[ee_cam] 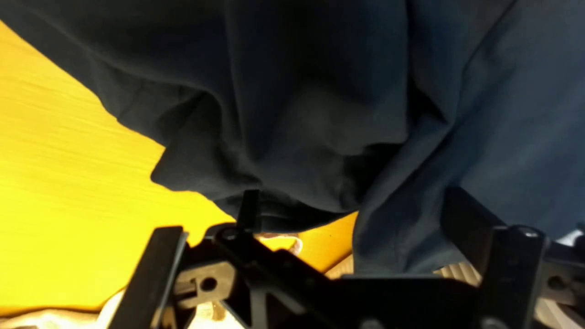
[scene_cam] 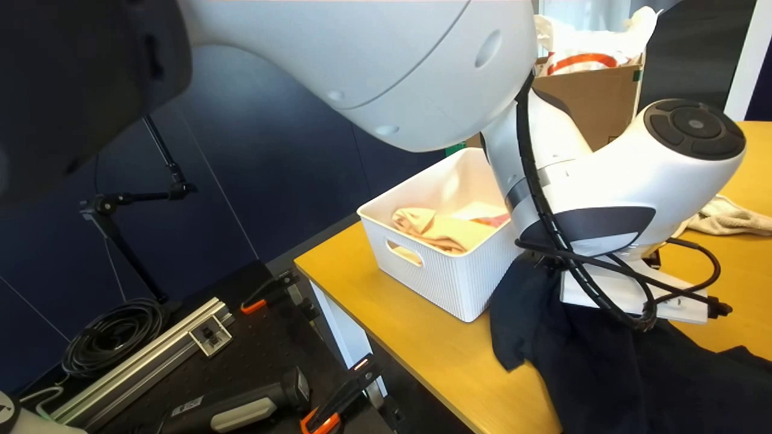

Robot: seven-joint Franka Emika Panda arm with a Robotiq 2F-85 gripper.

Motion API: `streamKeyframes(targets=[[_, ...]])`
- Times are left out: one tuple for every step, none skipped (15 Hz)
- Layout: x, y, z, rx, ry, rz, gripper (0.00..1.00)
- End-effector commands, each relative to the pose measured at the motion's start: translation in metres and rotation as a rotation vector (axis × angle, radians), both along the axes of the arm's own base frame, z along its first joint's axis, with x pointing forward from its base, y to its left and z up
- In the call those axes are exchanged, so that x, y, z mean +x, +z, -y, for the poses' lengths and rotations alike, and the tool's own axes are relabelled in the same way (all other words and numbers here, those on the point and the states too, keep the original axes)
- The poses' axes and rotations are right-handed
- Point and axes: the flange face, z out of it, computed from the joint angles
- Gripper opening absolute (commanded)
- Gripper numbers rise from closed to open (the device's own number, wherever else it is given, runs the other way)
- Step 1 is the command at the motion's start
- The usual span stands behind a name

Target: Place the dark blue clothing over the white storage container.

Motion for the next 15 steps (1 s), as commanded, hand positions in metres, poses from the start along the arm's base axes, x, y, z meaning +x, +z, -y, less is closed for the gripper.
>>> streamKeyframes(targets=[[0.011,0.008,-0.003,0.07,0.055,0.085,1.0],[0.014,0.013,-0.006,0.089,0.061,0.104,1.0],[0.017,0.017,-0.01,0.102,0.066,0.117,1.0],[0.021,0.02,-0.014,0.114,0.072,0.125,1.0],[0.024,0.019,-0.018,0.122,0.078,0.126,1.0],[0.026,0.016,-0.023,0.127,0.086,0.119,1.0],[0.028,0.013,-0.028,0.132,0.094,0.115,1.0],[0.03,0.009,-0.033,0.14,0.1,0.104,1.0],[0.031,0.006,-0.037,0.151,0.104,0.095,1.0],[0.032,0.003,-0.041,0.157,0.111,0.091,1.0],[0.033,0.001,-0.042,0.163,0.115,0.086,1.0],[0.033,-0.002,-0.043,0.162,0.114,0.077,1.0],[0.033,-0.003,-0.042,0.158,0.108,0.073,1.0],[0.03,-0.003,-0.038,0.144,0.099,0.062,1.0],[0.026,-0.002,-0.033,0.124,0.088,0.055,1.0]])
